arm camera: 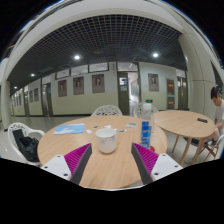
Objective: Pour water
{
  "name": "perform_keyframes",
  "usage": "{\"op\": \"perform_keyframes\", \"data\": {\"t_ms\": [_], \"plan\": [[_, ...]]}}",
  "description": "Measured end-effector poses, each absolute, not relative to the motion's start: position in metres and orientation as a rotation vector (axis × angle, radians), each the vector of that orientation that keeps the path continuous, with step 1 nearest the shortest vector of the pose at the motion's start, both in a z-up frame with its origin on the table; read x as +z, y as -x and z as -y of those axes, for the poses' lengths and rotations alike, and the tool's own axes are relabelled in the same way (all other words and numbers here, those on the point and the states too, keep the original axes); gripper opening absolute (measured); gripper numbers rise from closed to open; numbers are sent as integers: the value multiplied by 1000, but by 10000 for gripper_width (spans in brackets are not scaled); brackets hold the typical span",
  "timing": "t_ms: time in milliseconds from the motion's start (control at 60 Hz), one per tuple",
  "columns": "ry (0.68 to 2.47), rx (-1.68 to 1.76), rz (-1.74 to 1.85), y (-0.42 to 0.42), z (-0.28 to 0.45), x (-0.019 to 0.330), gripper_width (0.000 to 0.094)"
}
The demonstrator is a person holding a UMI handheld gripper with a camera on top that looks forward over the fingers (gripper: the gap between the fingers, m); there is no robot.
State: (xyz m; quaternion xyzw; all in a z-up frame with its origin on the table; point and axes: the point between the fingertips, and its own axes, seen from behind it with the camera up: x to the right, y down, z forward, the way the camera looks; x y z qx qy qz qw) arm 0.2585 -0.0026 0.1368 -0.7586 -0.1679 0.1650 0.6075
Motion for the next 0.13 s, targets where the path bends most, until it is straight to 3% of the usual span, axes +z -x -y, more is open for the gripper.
{"op": "perform_keyframes", "data": {"t_ms": [133], "plan": [[1749,423,420,-233,41,132,860]]}}
